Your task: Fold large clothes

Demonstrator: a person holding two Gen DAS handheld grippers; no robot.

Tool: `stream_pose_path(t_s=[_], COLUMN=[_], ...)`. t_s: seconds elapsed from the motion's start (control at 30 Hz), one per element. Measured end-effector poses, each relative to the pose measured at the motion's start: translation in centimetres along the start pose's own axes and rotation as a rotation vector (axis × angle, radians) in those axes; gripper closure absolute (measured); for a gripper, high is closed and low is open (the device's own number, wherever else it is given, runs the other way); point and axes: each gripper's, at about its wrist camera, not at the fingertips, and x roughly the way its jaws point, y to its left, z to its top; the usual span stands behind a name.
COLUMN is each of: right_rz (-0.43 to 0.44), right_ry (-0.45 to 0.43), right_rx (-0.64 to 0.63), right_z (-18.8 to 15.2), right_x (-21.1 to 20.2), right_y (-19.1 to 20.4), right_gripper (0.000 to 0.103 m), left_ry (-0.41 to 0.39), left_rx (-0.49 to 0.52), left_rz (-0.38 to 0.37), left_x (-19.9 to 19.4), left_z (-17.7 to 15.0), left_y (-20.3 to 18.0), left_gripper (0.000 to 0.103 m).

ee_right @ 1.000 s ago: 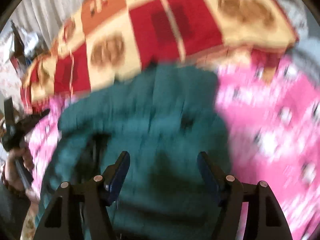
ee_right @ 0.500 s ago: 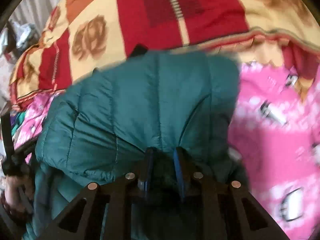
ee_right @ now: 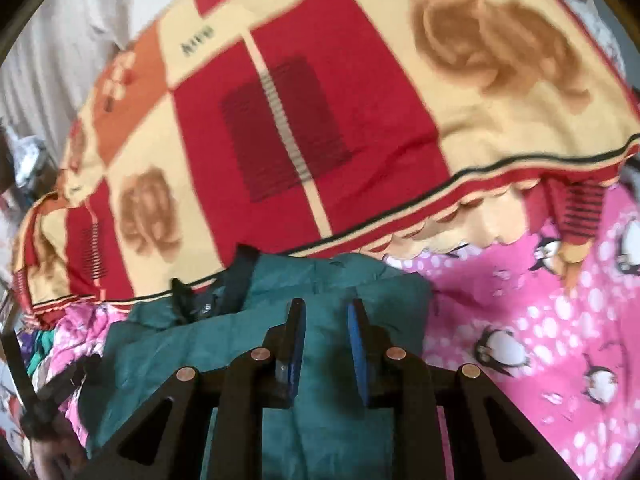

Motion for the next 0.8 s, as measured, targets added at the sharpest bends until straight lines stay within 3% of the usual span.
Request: stream_pose_path(t_s=[0.13,0.27,0.37,0.43,0.5,0.6,0.67,0.7,0.77,0.8], right_rz=[-0.038,-0.010,0.006,-0.041,-0.074,0.048,0.090,0.086,0.049,0.051], right_ry=[0.146,0.186,0.185,0.192,0.118,0.004,0.014,0.032,0.163,0.177], right_rx=[-0.083,-0.044,-0.019,-0.032,-0.064,-0.135,-0.185,-0.209,-0.292,-0.306], right_z=[-2.3,-2.3,-2.2,-1.9,-1.3,-1.8,-3.4,-4.2,-7.2,-8.2], right_x=[5.7,7.2,6.8,5.6,2.9,-1.6,-2.9,-2.8,0.1,0.8], right_y=[-0.3,-1.1,-1.2,-0.5,1.0,4.6,6.9,7.5,8.3,8.0], right_gripper=[0.083,0.084,0.084,0.084,0.084,0.084,0.082,0.076,0.066,0.066], left_ry=[-0.017,-0.022,-0.031,-0.035,-0.038,-0.039,-0.039,-0.039,-0.043,-0.040], left_rx=[-0.017,-0.020,-0.020,-0.019,-0.014,-0.008,-0.013,-0.013,-0.016,-0.016], left_rz=[-0.018,-0.017,-0.019,-0.017,-0.012,-0.005,-0.011,-0.012,-0.016,-0.017], left_x=[0.6,0.9,0.8,0.8,1.0,0.9,0.9,0.9,0.8,0.8], left_z=[-1.1,-1.1,-1.2,-1.2,-1.3,-1.2,-1.2,-1.2,-1.1,-1.1], left_y=[0.3,0.3,0.2,0.2,0.1,0.0,0.1,0.2,0.2,0.3], left_gripper=[0.049,0.048,0.048,0.048,0.048,0.048,0.048,0.048,0.047,0.047])
